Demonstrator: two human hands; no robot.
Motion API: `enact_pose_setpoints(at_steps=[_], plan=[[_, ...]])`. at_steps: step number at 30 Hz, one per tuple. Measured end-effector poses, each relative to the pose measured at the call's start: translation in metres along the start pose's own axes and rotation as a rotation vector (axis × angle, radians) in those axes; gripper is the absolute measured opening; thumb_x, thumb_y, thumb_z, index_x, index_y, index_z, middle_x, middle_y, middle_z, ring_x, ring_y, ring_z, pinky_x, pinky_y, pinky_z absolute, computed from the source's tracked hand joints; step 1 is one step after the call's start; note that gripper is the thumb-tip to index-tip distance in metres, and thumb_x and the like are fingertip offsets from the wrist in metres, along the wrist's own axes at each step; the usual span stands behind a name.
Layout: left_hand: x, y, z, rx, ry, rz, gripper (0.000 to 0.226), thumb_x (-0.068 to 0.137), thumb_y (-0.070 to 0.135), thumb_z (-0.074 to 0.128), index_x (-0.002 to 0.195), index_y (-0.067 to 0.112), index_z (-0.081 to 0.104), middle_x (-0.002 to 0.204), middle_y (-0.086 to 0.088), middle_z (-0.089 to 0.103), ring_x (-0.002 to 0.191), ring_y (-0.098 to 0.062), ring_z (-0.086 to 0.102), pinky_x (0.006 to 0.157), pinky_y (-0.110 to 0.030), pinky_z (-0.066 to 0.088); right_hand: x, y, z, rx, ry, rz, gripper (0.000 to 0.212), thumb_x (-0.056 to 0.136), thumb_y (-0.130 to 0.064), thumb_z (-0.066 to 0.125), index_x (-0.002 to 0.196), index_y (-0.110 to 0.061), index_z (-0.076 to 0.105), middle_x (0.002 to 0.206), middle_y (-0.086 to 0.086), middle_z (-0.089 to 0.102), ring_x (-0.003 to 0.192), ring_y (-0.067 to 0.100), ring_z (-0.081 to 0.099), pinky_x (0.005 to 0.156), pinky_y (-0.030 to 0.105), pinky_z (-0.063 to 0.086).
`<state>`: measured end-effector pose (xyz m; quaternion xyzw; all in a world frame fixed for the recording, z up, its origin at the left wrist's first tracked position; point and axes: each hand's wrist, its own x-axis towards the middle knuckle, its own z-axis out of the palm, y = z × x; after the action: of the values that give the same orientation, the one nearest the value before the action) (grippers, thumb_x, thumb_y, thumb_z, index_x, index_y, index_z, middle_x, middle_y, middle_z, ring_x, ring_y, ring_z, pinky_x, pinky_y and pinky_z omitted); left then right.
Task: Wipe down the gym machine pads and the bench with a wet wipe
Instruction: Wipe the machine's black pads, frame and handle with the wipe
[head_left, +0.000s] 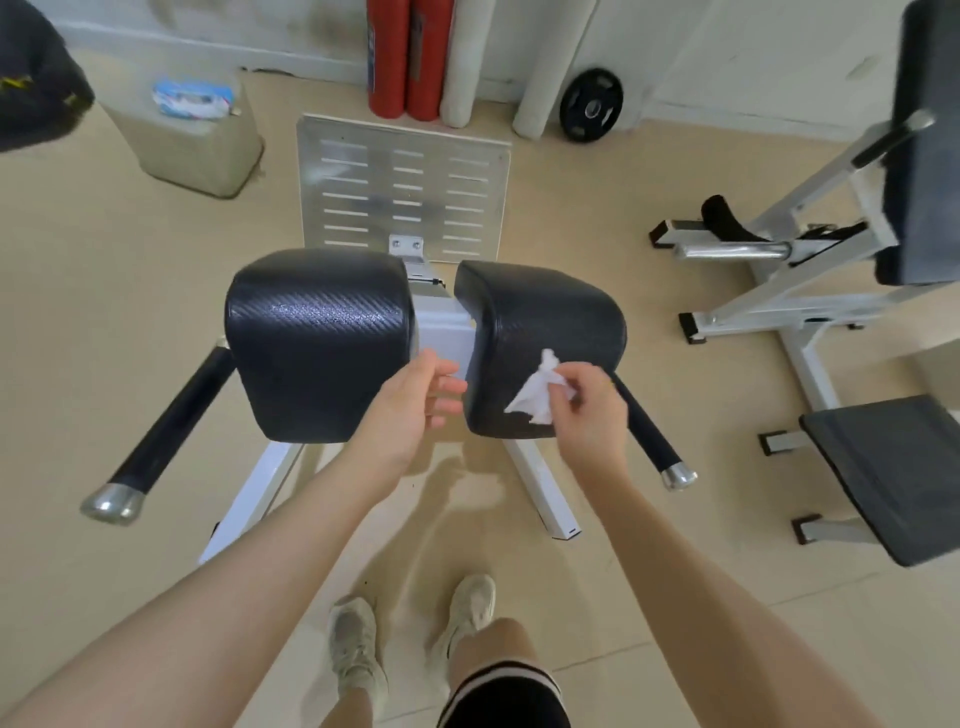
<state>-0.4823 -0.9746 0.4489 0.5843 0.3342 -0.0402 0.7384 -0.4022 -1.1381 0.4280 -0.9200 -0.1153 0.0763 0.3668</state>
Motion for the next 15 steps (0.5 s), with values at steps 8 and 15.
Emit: enact_pose_setpoints(at_steps=[8,15], plan=[[0.016,-0.018,0.040,0.148,-0.032,-0.084,0.044,0.099,0.025,0.038,0.143,0.027,0.033,0.139,0.010,0.039,0.124,-0.010,0.042,0.102,-0.023,0.030,0.042,0.059,-0.031,-0.047,0.164,0.135,0.018,0.093,-0.004,0.042,0.099,-0.006,0.059,0.105,0.004,0.055,0.085,0.017,0.050,0.061,0.006,0.035],[0.052,-0.032,0.080,0.163,0.159,-0.146,0.047,0.098,0.044,0.026,0.144,0.045,0.013,0.149,0.017,0.025,0.134,-0.010,0.032,0.107,-0.029,0.027,0.093,0.102,-0.042,-0.271,0.012,-0.211,0.023,0.086,0.005,0.045,0.096,-0.005,0.064,0.100,0.006,0.056,0.087,0.019,0.048,0.070,0.015,0.034]])
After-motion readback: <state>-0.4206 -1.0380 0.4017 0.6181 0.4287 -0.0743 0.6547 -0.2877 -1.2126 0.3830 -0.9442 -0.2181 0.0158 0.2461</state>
